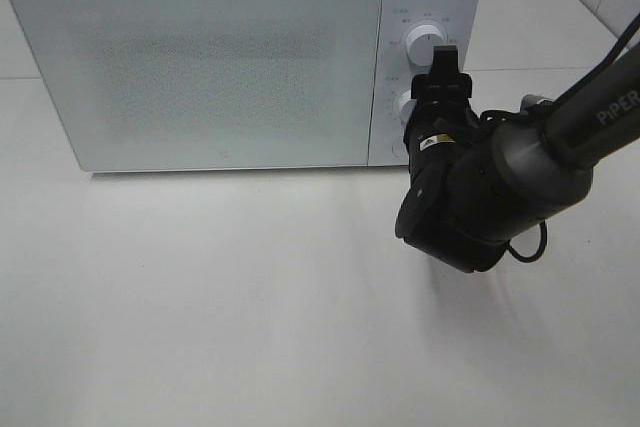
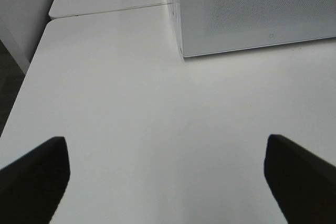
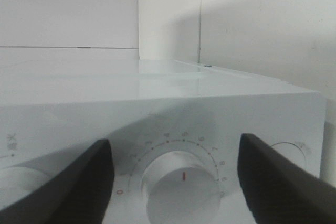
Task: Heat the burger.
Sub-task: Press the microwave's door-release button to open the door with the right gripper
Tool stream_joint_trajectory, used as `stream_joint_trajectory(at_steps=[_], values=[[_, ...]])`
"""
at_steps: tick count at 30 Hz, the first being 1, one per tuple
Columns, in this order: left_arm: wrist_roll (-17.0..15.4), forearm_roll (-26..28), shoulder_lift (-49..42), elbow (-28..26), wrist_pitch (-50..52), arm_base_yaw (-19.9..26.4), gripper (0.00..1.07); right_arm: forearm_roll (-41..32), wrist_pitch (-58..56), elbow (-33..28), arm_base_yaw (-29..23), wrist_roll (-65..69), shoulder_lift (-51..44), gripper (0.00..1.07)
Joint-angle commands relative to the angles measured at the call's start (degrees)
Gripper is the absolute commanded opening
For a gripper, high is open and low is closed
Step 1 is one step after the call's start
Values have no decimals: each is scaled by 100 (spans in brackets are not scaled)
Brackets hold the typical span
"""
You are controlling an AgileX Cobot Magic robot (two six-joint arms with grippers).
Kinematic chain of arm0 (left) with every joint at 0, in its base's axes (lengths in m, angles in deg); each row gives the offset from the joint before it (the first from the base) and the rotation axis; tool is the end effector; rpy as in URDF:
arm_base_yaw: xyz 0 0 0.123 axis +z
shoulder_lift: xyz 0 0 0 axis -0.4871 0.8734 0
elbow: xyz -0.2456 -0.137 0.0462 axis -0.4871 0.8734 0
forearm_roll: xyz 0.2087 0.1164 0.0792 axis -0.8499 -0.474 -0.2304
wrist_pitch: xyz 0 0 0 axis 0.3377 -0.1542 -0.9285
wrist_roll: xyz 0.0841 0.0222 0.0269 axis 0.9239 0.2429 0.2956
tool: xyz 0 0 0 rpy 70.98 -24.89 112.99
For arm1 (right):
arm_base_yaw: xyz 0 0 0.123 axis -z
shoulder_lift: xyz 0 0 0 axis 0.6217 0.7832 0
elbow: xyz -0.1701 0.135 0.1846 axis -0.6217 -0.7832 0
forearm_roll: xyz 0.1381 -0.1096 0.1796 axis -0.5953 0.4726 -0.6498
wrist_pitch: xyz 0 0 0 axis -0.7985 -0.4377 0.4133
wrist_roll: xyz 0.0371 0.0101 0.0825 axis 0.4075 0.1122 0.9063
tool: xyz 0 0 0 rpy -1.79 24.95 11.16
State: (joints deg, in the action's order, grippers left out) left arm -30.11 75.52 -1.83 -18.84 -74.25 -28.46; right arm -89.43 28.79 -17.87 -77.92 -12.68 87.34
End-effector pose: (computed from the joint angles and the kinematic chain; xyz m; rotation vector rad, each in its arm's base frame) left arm -0.0050 -0.0041 0.2790 0.1595 2.0147 0.0531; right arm 0.3211 0.1735 0.1197 1.3042 1.2169 0.9121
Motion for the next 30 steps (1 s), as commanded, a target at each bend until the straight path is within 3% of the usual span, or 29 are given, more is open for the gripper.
stream_joint_trajectory(at_steps=[1,16,30], values=[[-17,29,-109,6,11,29,93,980,498,109,120,-212,-143,70],[-17,29,-109,6,11,29,93,1856,-1375,-940,138,-2040,-1318,70],[-17,29,-109,6,11,29,93,2108,-3862,-1312,138,-6595,-2825,70]])
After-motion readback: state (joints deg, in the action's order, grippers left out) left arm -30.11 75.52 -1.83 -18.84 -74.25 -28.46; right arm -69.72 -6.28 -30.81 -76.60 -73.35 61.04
